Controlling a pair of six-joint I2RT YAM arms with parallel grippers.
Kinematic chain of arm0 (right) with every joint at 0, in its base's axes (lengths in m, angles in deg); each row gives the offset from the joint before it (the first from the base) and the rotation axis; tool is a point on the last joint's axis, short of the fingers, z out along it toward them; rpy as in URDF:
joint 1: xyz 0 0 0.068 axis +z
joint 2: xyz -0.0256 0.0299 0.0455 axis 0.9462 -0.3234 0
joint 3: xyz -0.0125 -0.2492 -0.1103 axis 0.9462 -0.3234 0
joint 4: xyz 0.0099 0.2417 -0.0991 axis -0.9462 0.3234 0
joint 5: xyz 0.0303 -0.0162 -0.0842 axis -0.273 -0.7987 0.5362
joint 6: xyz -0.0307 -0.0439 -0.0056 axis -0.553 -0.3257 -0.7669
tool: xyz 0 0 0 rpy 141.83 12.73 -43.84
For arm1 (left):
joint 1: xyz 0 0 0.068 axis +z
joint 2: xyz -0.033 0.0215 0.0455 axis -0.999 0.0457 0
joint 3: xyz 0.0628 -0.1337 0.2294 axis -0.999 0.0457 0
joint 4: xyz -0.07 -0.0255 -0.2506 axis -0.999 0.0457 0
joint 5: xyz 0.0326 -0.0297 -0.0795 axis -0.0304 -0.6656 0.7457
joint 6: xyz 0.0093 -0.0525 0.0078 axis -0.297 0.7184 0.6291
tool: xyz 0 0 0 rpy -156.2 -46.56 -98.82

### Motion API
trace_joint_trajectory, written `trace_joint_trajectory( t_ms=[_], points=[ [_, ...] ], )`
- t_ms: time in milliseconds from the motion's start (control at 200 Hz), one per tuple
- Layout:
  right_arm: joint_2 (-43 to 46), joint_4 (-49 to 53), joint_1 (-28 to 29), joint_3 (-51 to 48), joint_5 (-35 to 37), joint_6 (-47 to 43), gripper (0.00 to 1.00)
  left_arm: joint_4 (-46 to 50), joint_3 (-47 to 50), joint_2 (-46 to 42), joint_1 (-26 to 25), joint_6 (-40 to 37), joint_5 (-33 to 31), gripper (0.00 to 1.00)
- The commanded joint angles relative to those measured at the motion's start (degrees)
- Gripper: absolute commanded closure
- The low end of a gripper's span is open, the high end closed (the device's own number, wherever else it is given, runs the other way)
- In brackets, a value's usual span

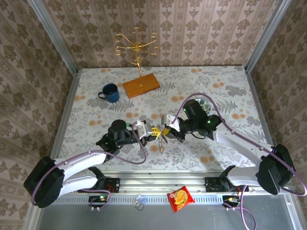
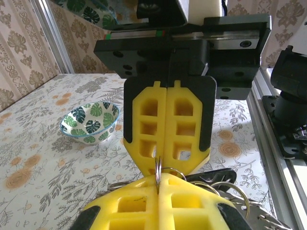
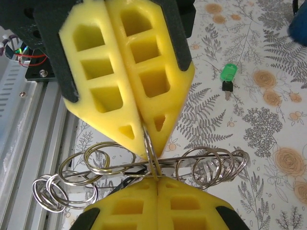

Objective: Put the keys on the keyring

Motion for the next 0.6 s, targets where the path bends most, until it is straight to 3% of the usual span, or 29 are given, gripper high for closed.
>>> trace_joint_trajectory(
  t_ms=[0, 80, 210, 365, 595],
  points=[
    [1.74, -2.78, 0.03, 0.08, -1.08, 1.30, 1.00, -4.23, -0.56, -0.60, 0.19, 1.27, 0.92, 1.00],
    [3.54, -2.86, -0.37, -1.23, 0.22, 1.31, 0.88, -3.91, -0.46, -0.90, 0.23, 1.34, 0.83, 1.00],
    [5.03, -1.16, -0.47, -2.00, 1.92, 0.61, 0.80, -4.09, -0.44, -1.00, 0.19, 1.28, 0.74, 1.00],
    [5.92, -1.26, -0.46, -2.12, 3.26, 0.58, 0.75, -4.18, -0.55, -0.85, 0.19, 1.27, 1.08, 1.00],
    [6.08, -4.74, -0.47, -1.78, -0.14, 2.31, 0.71, -4.52, -0.56, -0.65, 0.30, 1.44, 1.36, 1.00]
  ],
)
